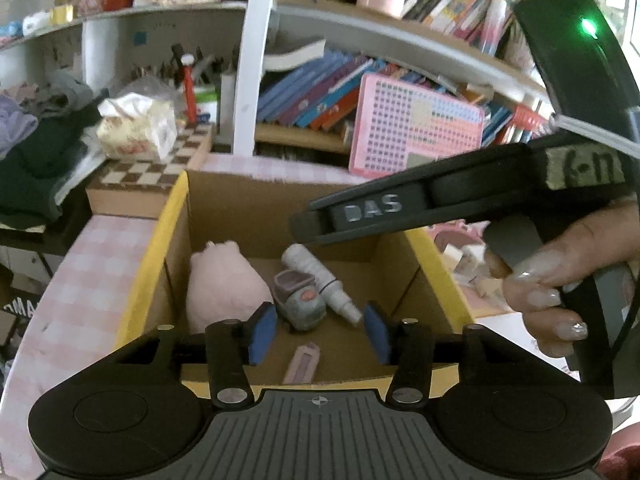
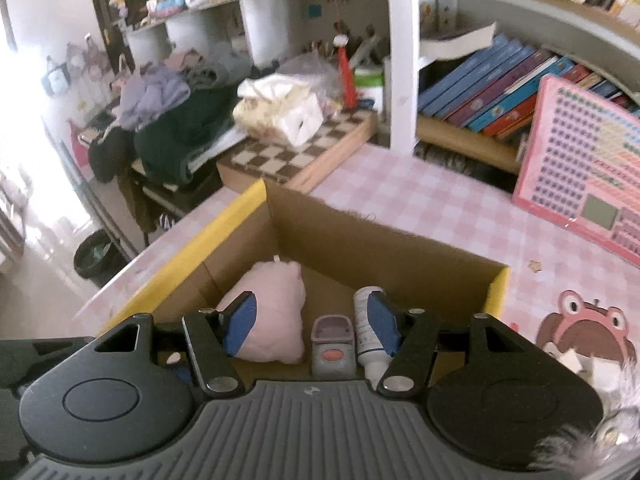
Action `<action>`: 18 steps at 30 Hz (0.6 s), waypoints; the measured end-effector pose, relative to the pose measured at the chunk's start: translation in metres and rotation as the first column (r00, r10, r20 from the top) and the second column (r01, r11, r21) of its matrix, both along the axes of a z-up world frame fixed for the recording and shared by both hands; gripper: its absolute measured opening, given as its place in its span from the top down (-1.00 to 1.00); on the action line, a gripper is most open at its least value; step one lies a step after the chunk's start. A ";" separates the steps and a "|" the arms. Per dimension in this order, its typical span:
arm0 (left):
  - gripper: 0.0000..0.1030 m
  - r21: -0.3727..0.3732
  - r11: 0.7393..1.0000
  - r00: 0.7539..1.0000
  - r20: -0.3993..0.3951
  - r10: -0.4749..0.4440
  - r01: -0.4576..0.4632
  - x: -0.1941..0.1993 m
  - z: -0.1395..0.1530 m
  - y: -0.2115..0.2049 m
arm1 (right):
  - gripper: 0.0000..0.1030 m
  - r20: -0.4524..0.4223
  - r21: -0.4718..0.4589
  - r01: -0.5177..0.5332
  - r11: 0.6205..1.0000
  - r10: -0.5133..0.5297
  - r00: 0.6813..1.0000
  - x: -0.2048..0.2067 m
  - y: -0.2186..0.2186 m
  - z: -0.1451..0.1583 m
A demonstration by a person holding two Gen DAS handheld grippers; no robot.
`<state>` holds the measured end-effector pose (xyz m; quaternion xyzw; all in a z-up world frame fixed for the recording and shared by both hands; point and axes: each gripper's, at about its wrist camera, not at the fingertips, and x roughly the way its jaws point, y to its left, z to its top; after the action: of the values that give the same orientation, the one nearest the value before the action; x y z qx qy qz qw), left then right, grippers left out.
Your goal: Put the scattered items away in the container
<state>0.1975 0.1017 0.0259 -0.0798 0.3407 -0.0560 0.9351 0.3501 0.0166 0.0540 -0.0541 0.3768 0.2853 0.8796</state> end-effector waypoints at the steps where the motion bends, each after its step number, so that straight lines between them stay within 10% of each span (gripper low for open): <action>1: -0.04 -0.004 1.000 1.000 0.011 0.004 -0.004 -0.005 0.003 0.001 | -0.16 0.010 0.004 0.008 1.000 -0.008 1.000 -0.005 -0.002 0.004; 18: -0.56 0.000 0.999 0.997 0.074 0.038 -0.038 -0.081 0.015 0.022 | -0.16 0.072 -0.007 0.112 0.994 -0.111 0.991 -0.102 -0.032 0.020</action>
<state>0.1163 0.1239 0.0409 -0.0835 0.3043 -0.0410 0.9480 0.2482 -0.0156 0.0744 -0.0479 0.3492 0.2315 0.9067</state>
